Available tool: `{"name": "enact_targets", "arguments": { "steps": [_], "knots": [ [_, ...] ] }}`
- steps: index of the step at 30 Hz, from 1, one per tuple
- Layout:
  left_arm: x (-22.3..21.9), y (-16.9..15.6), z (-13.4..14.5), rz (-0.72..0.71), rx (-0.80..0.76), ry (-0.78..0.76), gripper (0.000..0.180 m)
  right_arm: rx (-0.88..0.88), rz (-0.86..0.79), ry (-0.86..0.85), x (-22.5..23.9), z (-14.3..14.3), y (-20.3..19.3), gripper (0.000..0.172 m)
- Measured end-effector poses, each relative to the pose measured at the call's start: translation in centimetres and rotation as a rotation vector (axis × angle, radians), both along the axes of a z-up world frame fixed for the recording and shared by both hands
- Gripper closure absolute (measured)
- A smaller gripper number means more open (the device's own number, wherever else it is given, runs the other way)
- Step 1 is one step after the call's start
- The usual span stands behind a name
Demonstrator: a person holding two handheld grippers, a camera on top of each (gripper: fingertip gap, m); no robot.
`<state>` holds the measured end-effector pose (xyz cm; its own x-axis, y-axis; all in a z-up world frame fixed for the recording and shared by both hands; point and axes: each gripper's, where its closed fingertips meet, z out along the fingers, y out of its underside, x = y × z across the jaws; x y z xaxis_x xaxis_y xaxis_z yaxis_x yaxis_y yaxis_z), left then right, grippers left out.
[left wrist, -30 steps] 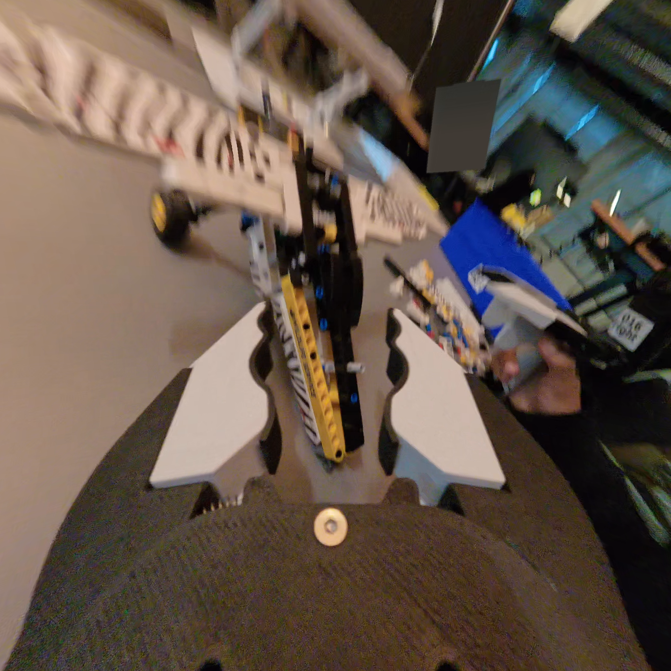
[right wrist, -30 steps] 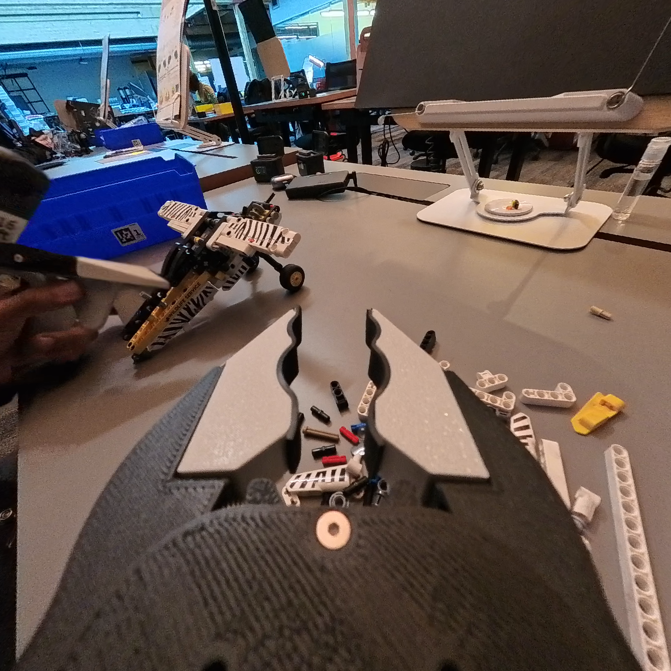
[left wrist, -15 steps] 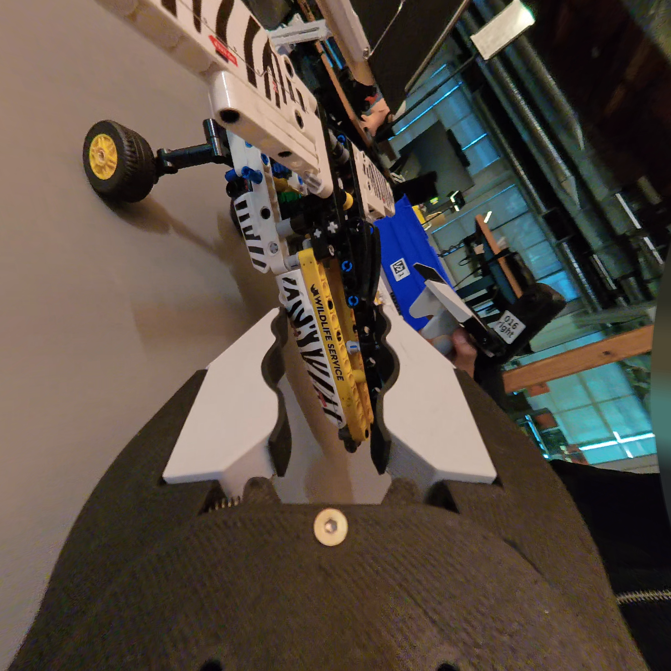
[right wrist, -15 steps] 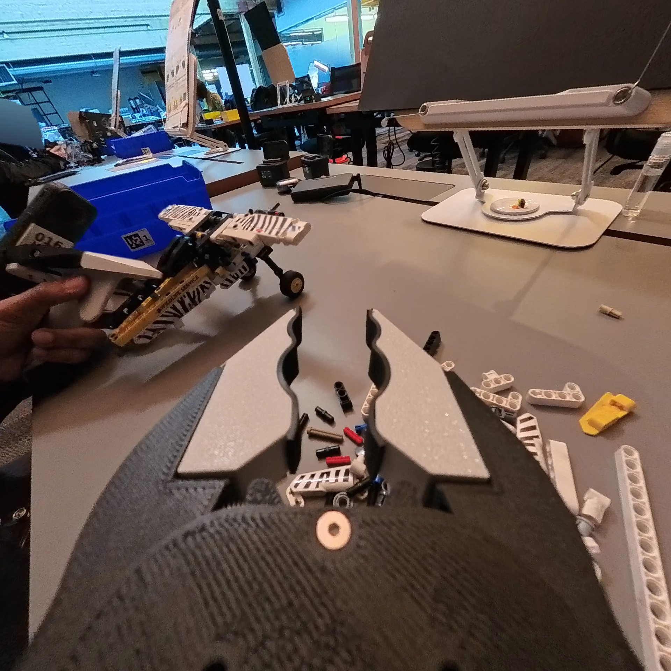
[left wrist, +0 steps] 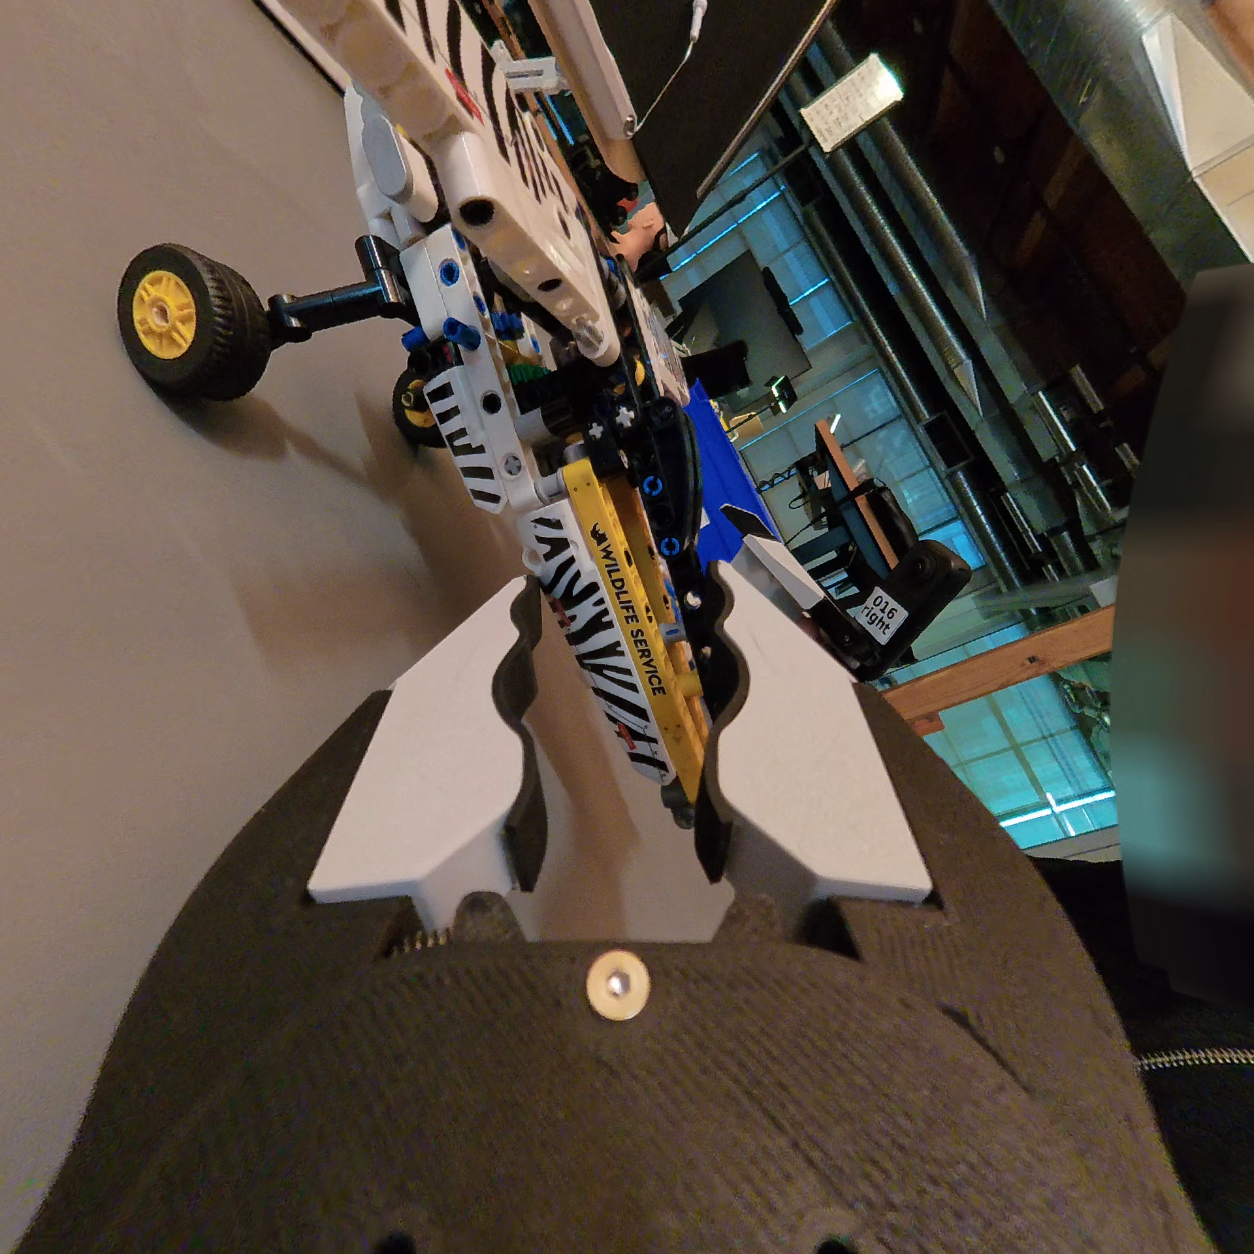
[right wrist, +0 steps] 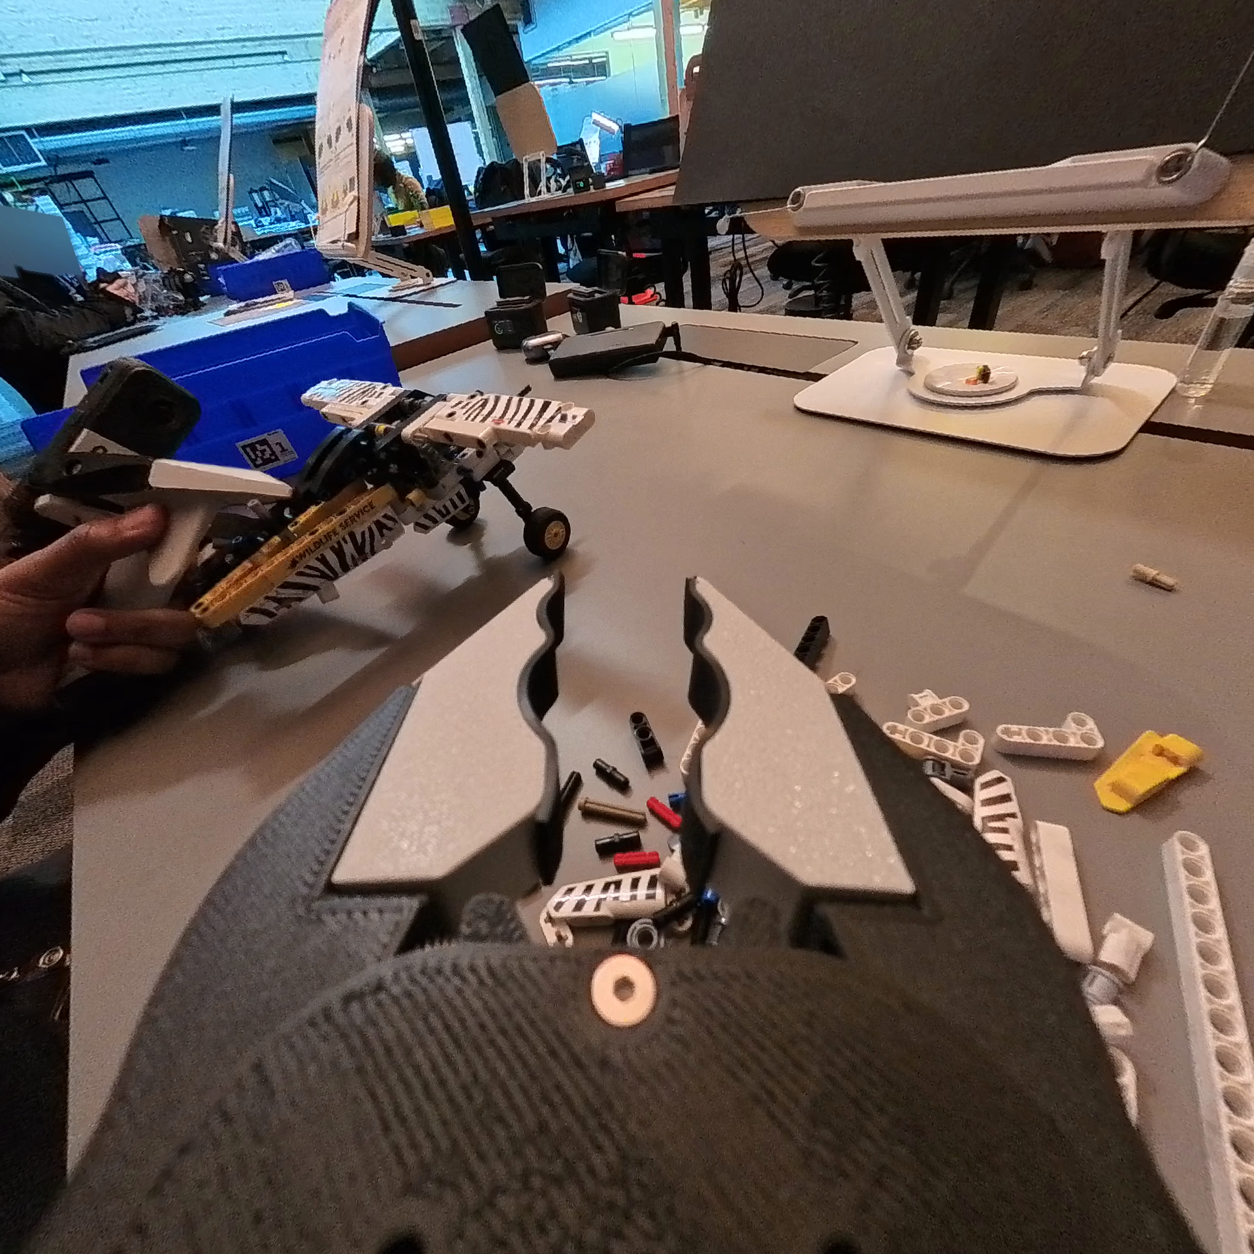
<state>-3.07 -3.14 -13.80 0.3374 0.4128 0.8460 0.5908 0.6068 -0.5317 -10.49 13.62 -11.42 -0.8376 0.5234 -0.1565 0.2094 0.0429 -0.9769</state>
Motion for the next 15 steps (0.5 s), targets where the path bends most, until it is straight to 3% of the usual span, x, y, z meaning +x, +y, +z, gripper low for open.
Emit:
{"name": "enact_targets", "arguments": {
  "steps": [15],
  "knots": [
    [-0.4, 0.3, -1.3, 0.003, -0.061, -0.06, 0.135, -0.01, 0.007, -0.014, 0.0, -0.1, 0.0, 0.138]
  ]
}}
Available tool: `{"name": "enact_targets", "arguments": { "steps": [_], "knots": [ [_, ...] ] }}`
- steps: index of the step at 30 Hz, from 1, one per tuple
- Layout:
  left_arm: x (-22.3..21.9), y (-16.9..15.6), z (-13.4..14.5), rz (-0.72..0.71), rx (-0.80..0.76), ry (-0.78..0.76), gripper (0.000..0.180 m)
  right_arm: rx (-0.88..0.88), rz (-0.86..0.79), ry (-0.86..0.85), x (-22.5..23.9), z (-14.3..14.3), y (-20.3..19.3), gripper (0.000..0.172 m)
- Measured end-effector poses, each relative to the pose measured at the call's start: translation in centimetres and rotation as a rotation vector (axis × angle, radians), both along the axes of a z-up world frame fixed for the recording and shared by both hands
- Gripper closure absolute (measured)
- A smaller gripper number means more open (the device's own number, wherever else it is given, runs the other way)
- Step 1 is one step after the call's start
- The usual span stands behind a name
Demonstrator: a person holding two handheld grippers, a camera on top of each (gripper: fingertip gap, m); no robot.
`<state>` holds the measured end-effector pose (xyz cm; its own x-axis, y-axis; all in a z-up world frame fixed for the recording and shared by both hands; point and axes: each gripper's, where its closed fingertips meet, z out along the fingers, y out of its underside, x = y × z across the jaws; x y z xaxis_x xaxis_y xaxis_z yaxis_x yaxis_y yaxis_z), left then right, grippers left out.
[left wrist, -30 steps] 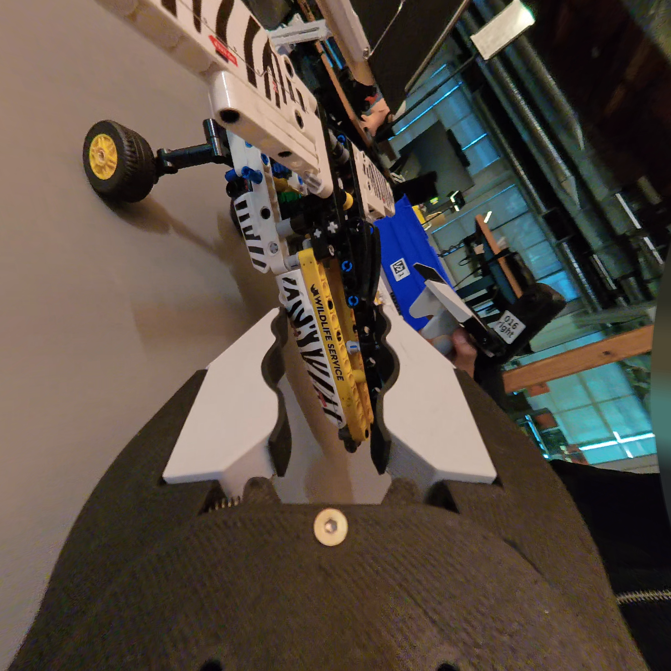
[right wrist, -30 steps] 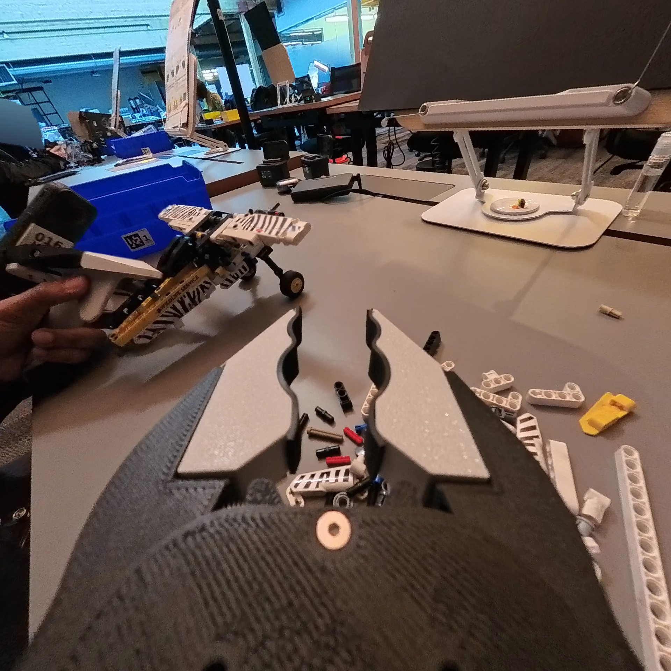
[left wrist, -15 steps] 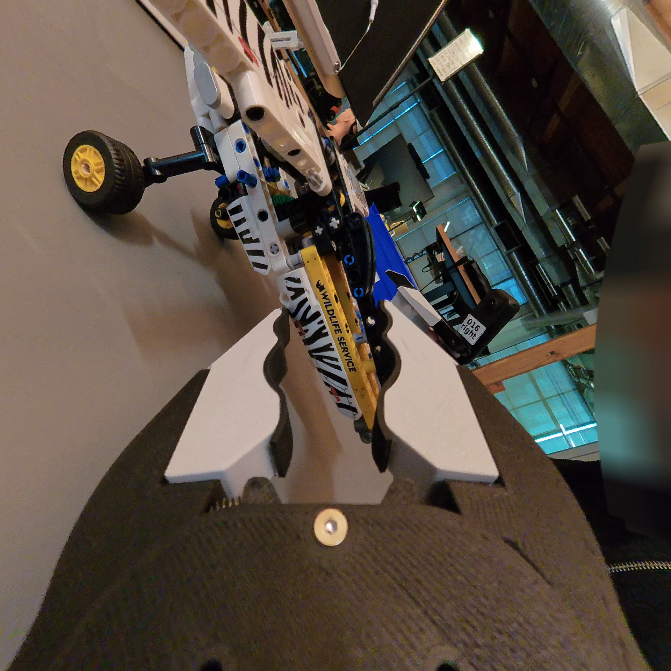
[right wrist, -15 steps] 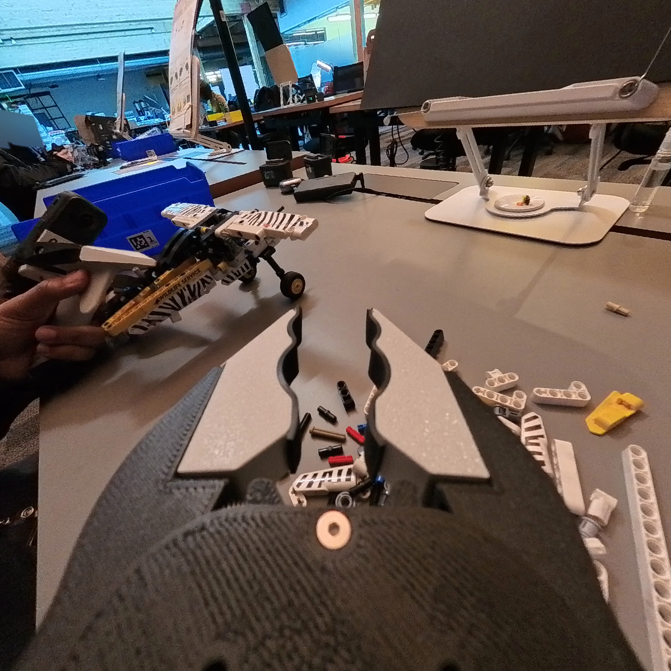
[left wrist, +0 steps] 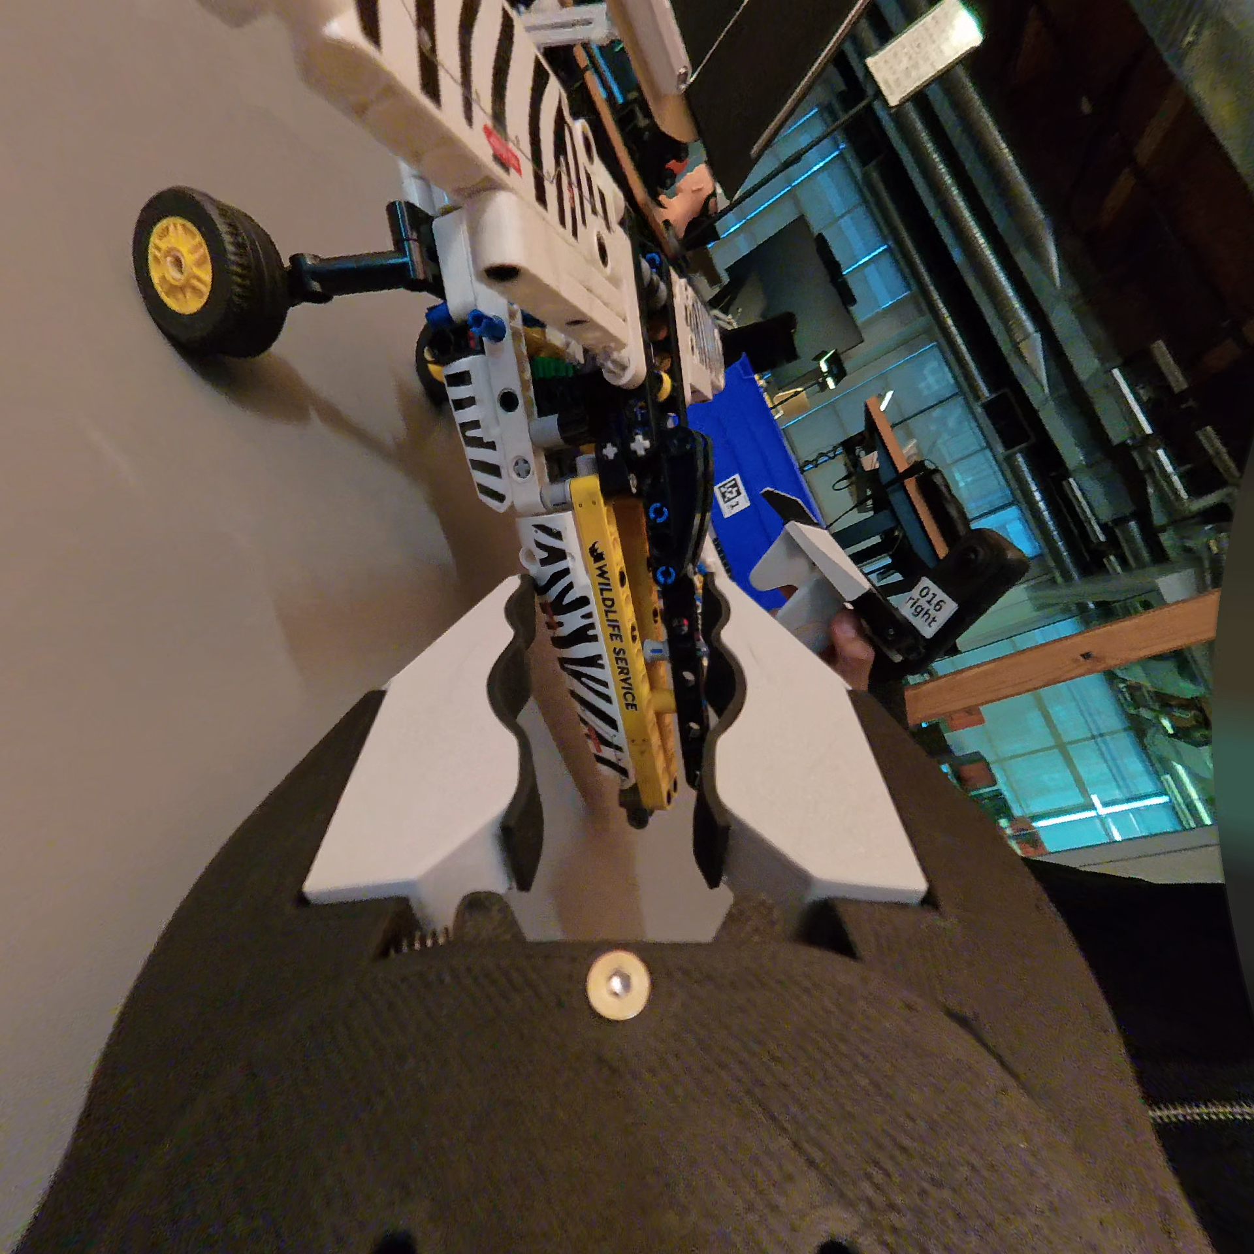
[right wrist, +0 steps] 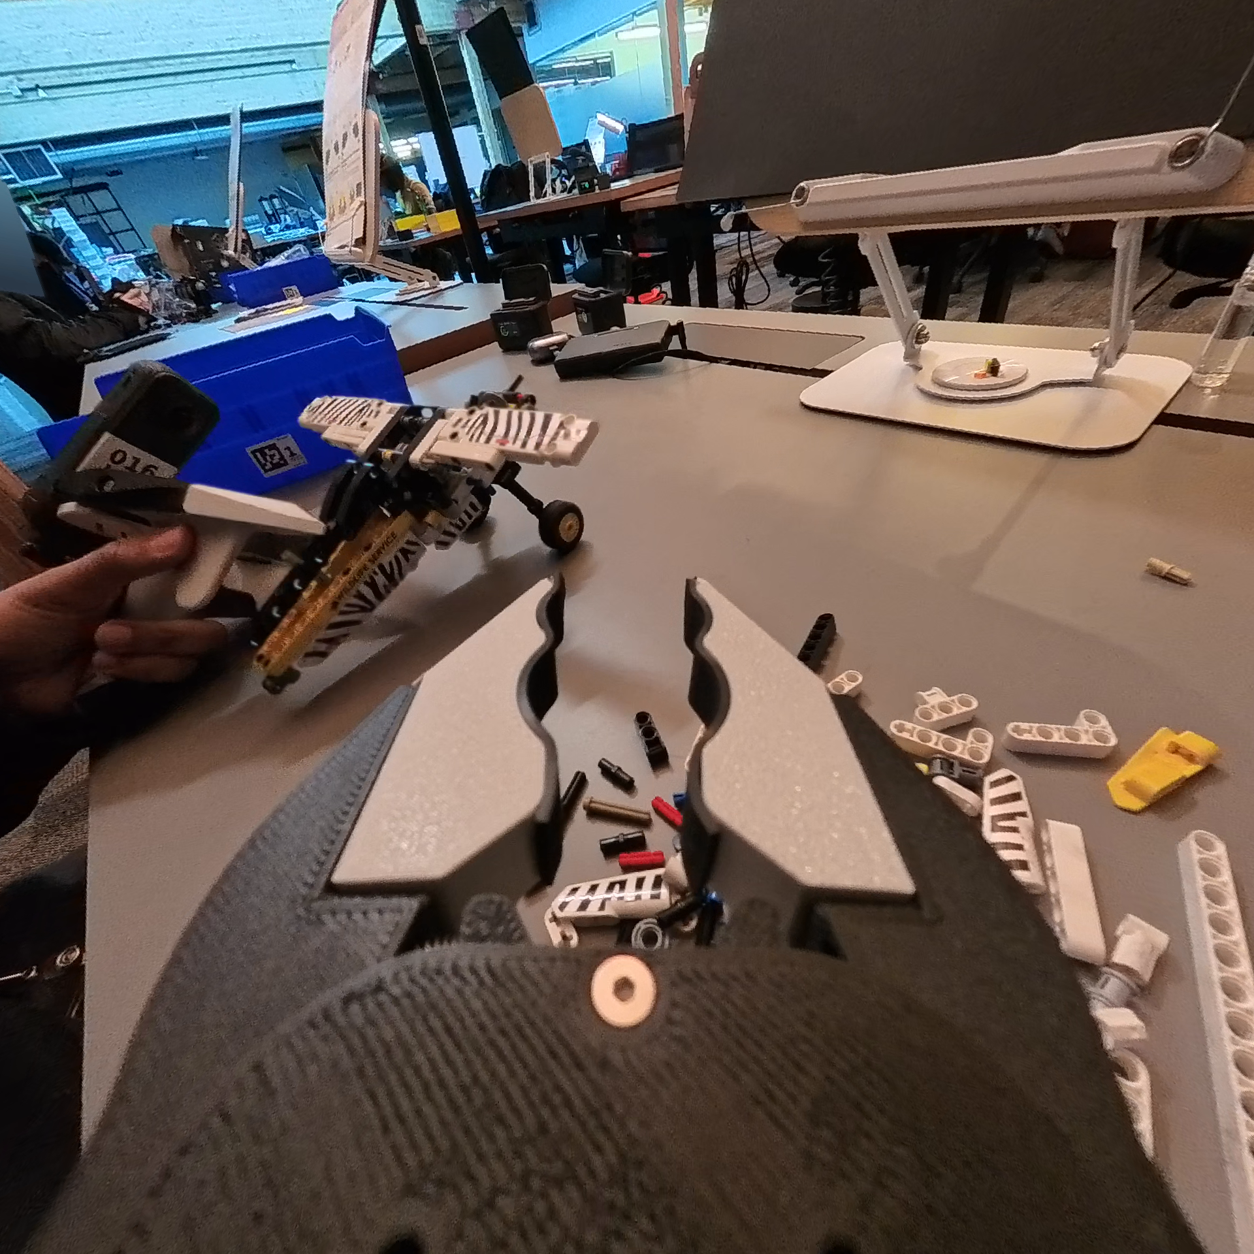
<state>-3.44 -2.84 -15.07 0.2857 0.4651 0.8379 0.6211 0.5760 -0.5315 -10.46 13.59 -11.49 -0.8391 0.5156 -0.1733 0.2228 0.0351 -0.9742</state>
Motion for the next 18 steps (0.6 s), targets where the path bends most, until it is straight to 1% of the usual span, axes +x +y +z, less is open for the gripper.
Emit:
{"name": "enact_targets", "arguments": {
  "steps": [4, 6, 12, 18],
  "knots": [
    [-0.03, 0.46, -0.71, -0.005, -0.08, -0.014, 0.131, -0.007, 0.002, -0.006, 0.0, 0.02, 0.02, 0.138],
    [-0.03, 0.55, -0.84, -0.007, -0.096, -0.017, 0.13, -0.011, 0.003, -0.008, -0.01, 0.05, 0.04, 0.138],
    [-0.07, 0.22, -0.49, 0.002, -0.05, -0.012, 0.13, -0.029, 0.007, -0.02, -0.03, 0.14, 0.1, 0.138],
    [-0.05, 0.22, -0.46, 0.003, -0.053, -0.008, 0.129, -0.049, 0.01, -0.034, -0.07, 0.26, 0.2, 0.138]
  ]
}}
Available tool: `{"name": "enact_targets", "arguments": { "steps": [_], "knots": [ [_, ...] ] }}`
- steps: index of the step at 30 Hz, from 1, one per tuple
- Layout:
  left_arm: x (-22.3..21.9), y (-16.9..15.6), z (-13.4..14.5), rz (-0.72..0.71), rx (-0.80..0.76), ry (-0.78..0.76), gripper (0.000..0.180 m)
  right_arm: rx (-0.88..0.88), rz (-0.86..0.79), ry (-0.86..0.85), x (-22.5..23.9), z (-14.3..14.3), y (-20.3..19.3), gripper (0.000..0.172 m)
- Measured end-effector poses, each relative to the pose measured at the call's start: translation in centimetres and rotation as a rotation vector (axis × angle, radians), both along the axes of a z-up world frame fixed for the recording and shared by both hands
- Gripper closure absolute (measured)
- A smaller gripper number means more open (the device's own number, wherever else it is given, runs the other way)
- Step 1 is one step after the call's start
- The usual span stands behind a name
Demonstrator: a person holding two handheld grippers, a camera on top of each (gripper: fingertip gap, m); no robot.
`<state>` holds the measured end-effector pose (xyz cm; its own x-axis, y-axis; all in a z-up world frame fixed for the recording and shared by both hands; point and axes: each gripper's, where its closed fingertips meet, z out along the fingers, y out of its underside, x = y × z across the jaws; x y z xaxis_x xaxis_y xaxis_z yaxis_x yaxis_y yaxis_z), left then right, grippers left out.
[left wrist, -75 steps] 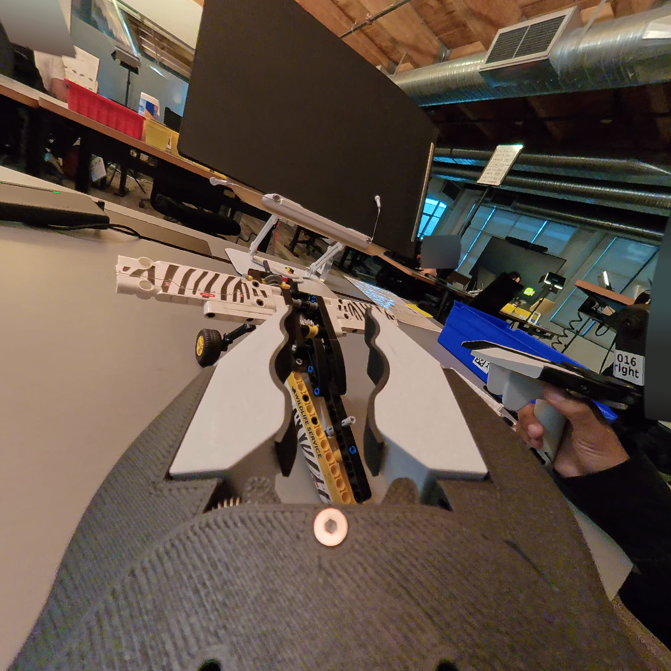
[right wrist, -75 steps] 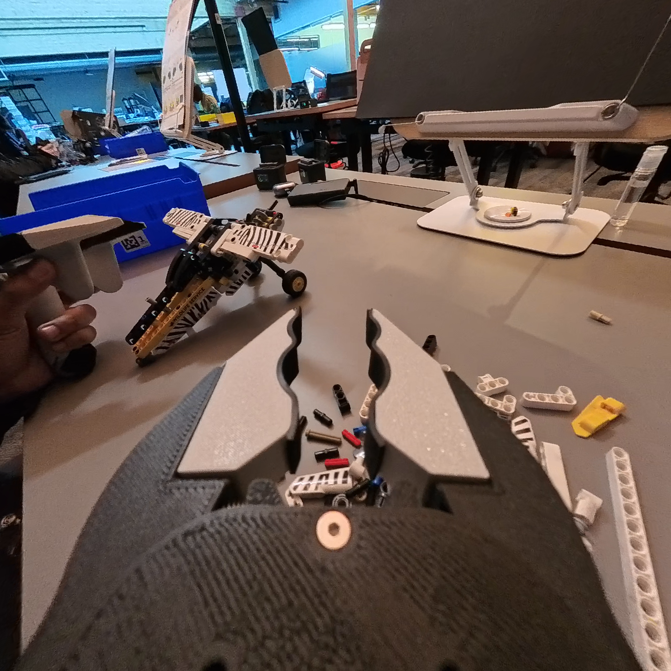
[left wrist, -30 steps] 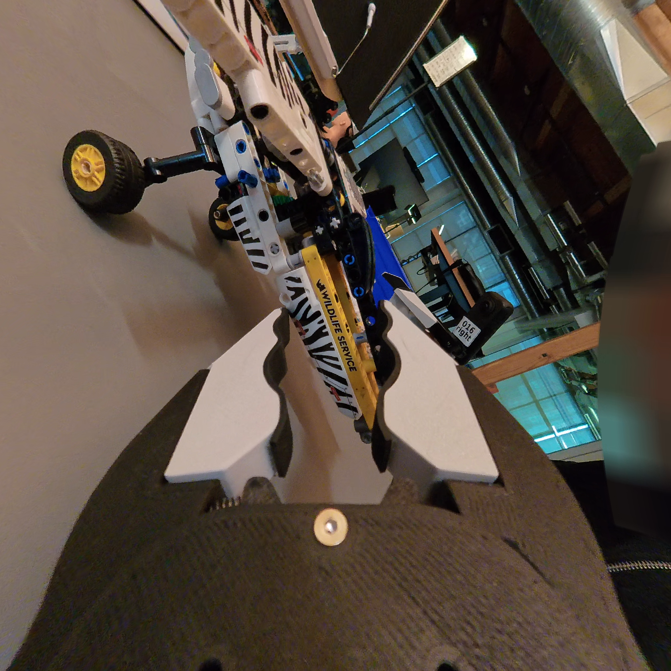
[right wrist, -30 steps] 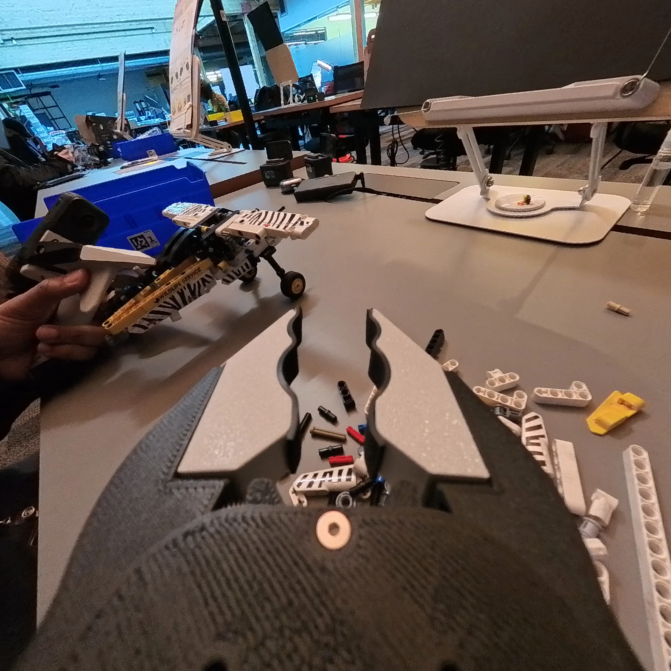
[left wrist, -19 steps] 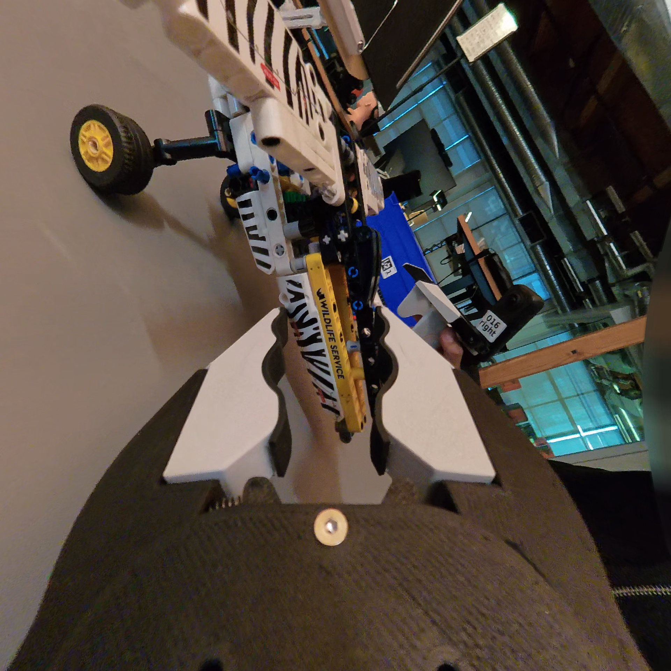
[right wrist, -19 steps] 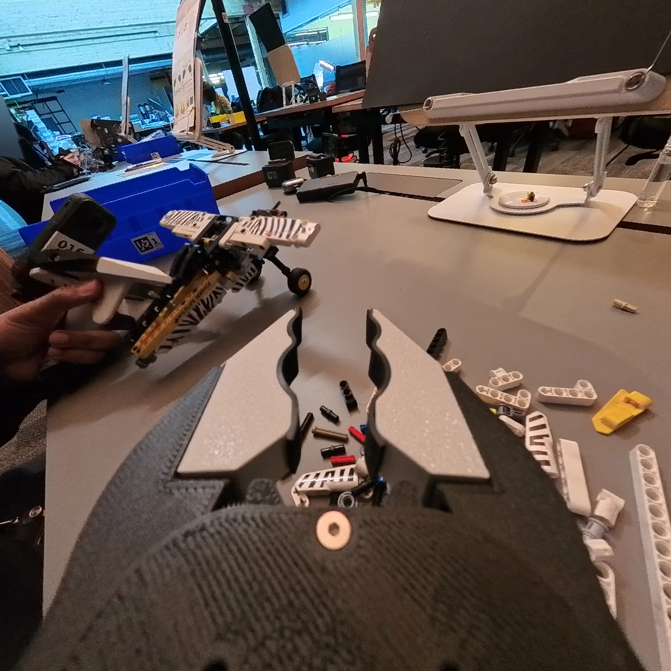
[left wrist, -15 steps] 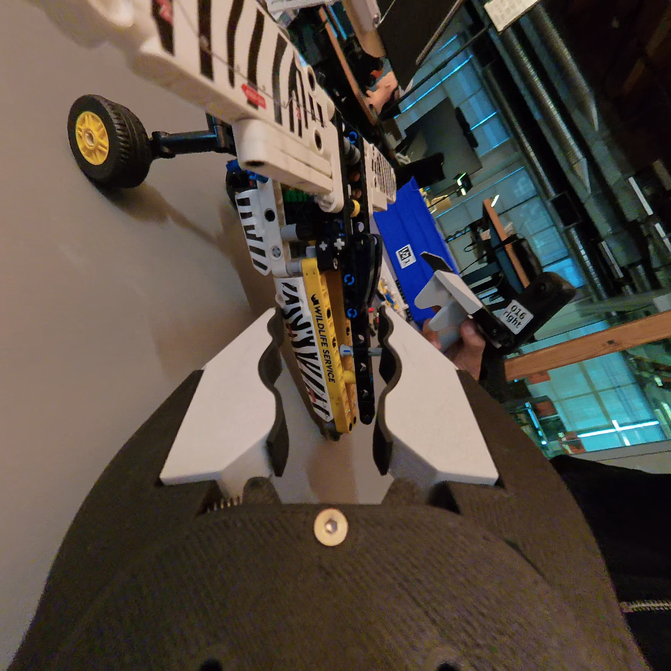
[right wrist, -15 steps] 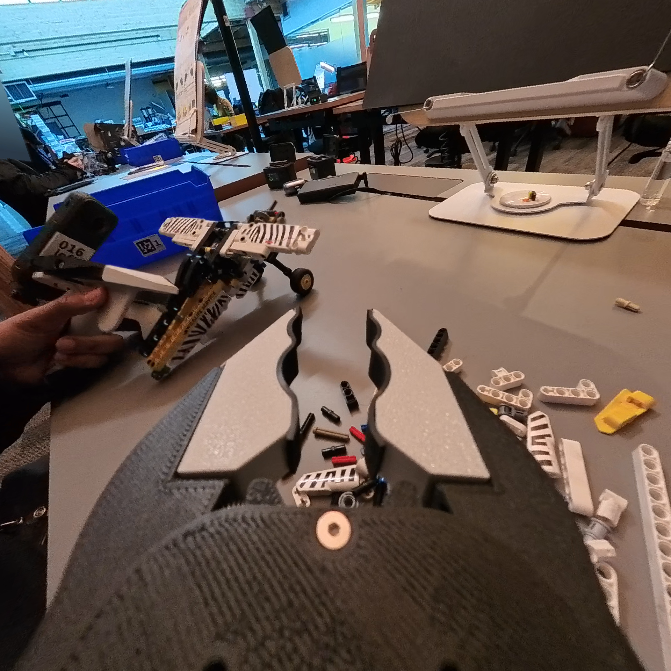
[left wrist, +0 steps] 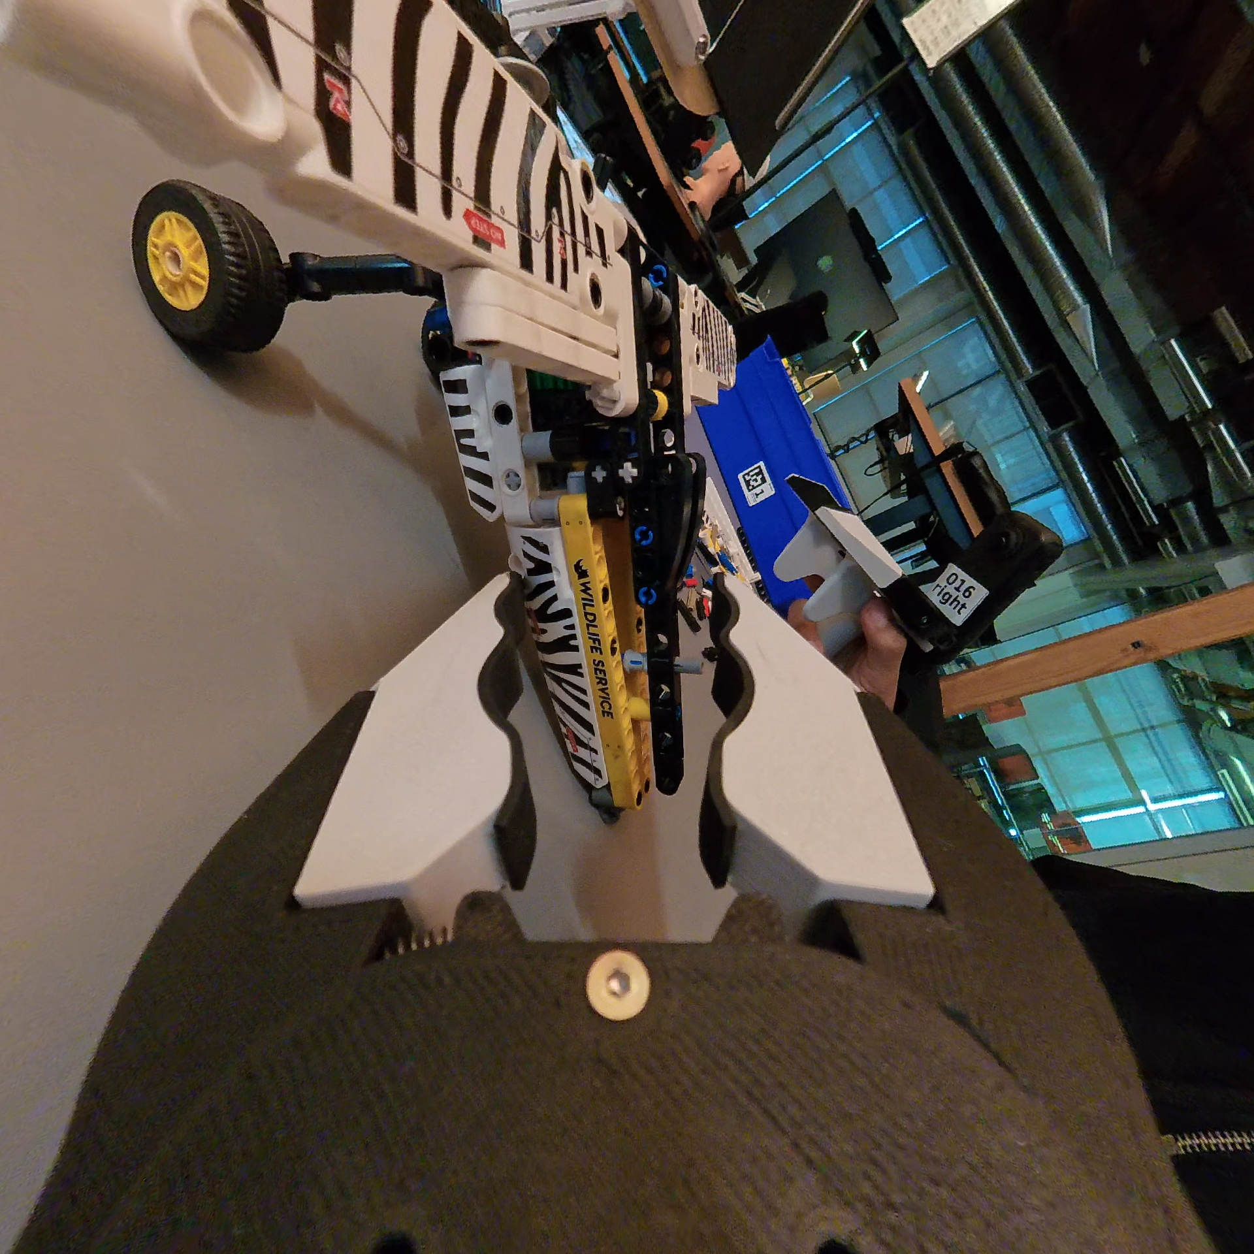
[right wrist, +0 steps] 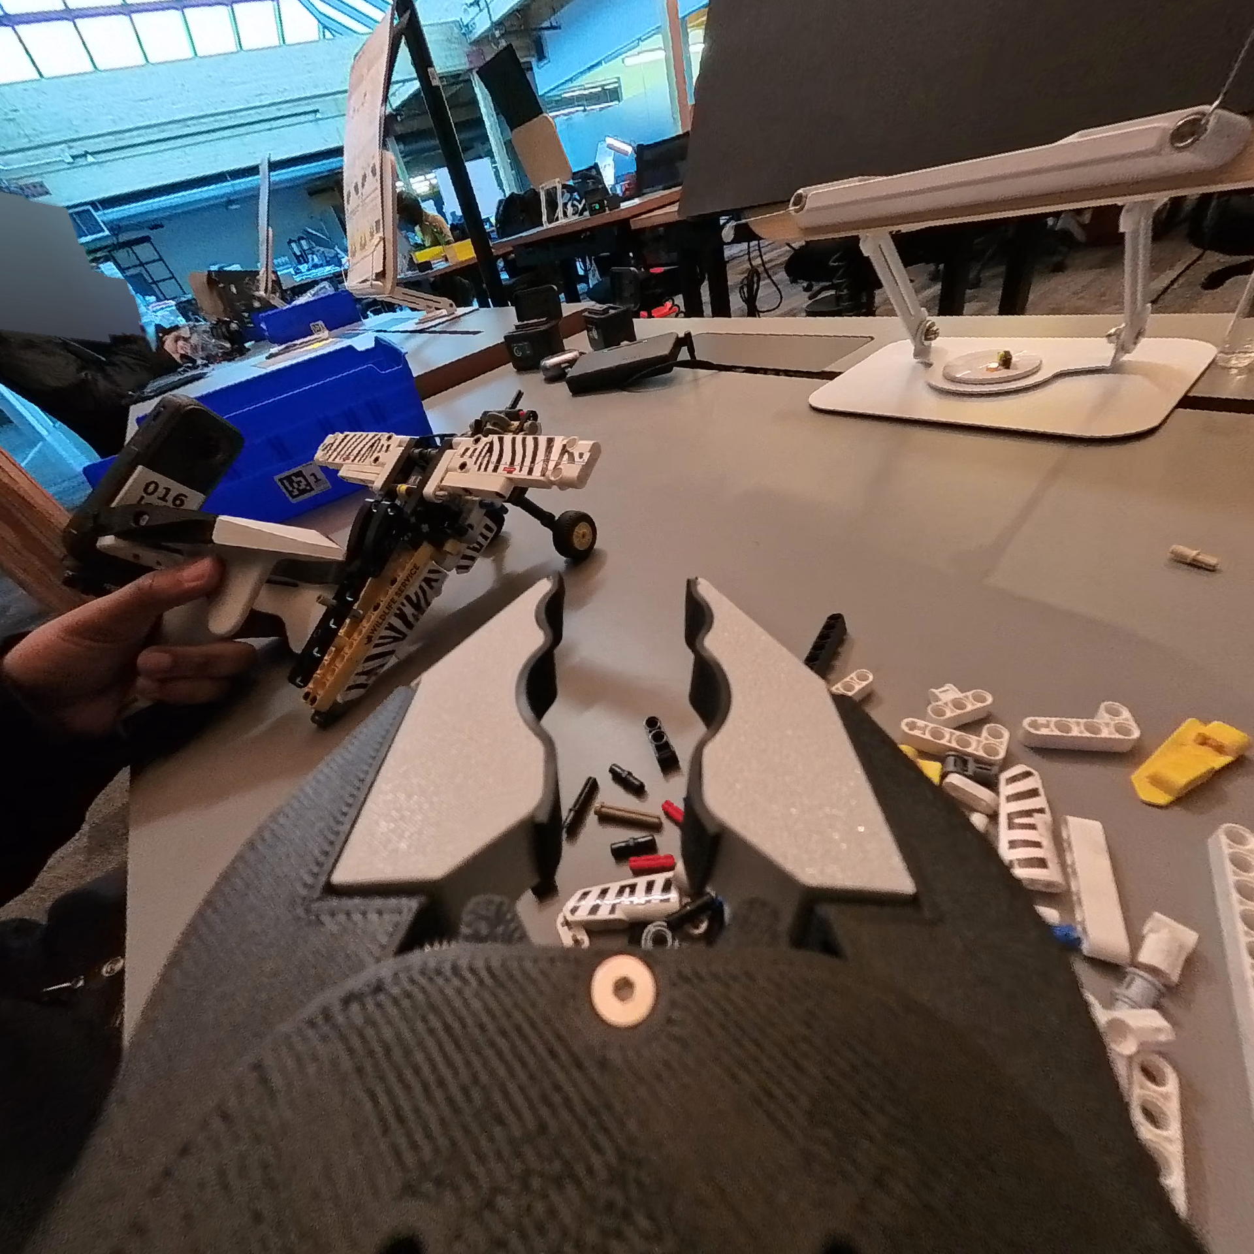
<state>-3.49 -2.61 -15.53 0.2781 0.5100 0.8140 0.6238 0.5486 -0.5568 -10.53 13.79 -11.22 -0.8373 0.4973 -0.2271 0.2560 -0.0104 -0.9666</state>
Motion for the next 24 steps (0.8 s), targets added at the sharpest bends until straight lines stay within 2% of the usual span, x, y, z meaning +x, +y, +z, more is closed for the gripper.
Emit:
{"name": "enact_targets", "arguments": {
  "steps": [24],
  "knots": [
    [0.09, 0.24, -0.01, -0.016, 0.0, 0.0, 0.133, -0.074, 0.012, -0.05, -0.24, 0.38, 0.41, 0.137]
  ]
}}
